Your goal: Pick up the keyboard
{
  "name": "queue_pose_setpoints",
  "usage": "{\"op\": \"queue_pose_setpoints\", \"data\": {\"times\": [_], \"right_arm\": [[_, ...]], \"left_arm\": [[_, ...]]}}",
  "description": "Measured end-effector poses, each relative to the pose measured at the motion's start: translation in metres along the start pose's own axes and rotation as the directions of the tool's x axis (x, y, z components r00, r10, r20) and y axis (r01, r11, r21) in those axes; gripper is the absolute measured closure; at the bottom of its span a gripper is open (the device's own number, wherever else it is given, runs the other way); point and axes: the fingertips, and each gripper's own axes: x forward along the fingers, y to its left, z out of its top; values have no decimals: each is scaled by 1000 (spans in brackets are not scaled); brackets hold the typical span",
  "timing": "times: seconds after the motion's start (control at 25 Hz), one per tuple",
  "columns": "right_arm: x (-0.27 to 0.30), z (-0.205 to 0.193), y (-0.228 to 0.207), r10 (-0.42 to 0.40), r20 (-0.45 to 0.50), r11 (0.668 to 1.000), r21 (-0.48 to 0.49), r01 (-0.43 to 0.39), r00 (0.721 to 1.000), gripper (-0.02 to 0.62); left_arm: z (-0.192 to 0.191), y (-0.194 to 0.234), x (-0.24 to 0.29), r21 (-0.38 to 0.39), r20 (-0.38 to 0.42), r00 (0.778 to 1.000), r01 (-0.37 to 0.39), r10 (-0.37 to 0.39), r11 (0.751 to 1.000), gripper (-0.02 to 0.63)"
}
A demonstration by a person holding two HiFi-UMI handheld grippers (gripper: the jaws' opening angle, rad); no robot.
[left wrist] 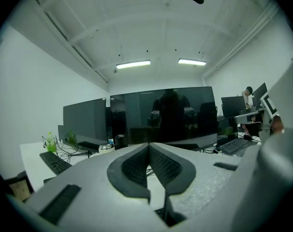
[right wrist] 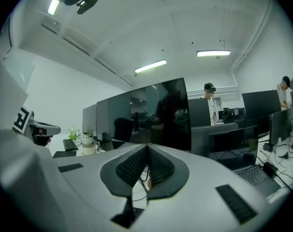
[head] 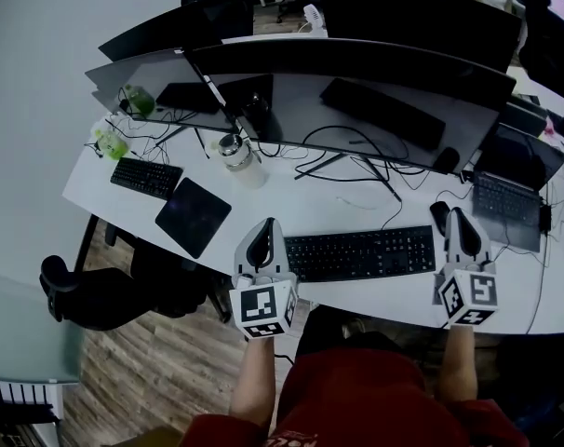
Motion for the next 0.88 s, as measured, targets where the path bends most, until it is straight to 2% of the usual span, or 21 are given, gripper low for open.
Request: {"op": "queue_pose_setpoints", "data": {"times": [0.28,0.4,0.52,0.76,0.88], "right_arm": [[19,-58,15,37,-137,999,-4,-37,990,594],[22,-87,18,54,-205,999,14,-52,977,570],[21,-114,16,59,-275,998,19,-56,959,548],[22,-152,11,66,-373,998,37,-56,925,505],[22,-169,9,80,-421,997,43,-69,904,460]], "left_arm": [[-48,15,5,-22,-99,995,-17,15,1000,600],[-75,18,6,-29,-165,986,-14,9,999,598],[-106,21,6,-68,-240,971,-3,-14,998,584],[-153,20,3,-148,-363,929,17,-70,989,482],[-174,15,1,-170,-417,904,28,-97,985,446]]}}
